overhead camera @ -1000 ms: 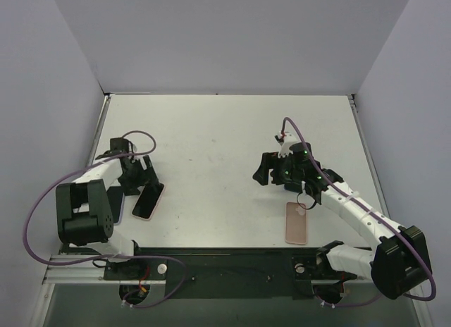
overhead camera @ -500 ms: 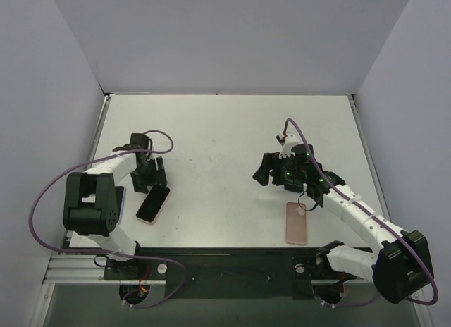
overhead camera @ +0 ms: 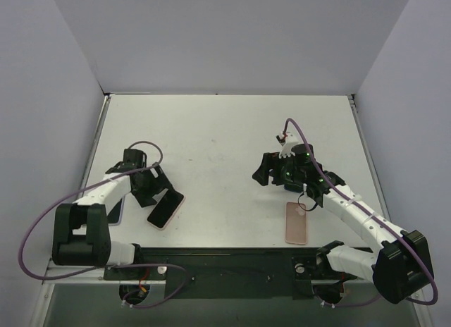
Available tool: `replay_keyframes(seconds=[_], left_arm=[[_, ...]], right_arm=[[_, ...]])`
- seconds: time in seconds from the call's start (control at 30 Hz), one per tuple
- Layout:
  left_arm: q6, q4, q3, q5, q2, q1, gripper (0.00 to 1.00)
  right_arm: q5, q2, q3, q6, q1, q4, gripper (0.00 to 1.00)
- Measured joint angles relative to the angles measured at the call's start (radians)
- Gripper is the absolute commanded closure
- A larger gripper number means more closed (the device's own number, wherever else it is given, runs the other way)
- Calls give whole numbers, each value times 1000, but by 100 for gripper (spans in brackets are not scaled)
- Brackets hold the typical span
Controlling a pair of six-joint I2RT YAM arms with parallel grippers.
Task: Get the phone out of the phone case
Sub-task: Move the phone to the center of the board.
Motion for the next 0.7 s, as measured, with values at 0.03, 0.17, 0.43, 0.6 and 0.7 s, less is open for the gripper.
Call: replay_keyframes(seconds=[0.03,0.17,0.43,0.6,0.7], left_arm=[[-21,1,-21,5,-37,-4,6],[-51,-1,-45,6,-117,-34,6],[-60,-26,-41,-40,-113,-109,5],[-76,-31,-48,-90,-143,-151,4],[-76,-54,-72,-141,-231,-174,4]], right_arm=[[0,0,0,1,0,0,32],[-5,0,-1,3,0,2,32],[-8,0,-8,4,0,8,32],[-13,-1,-12,5,0,14,32],[-17,-2,-17,6,0,16,32]])
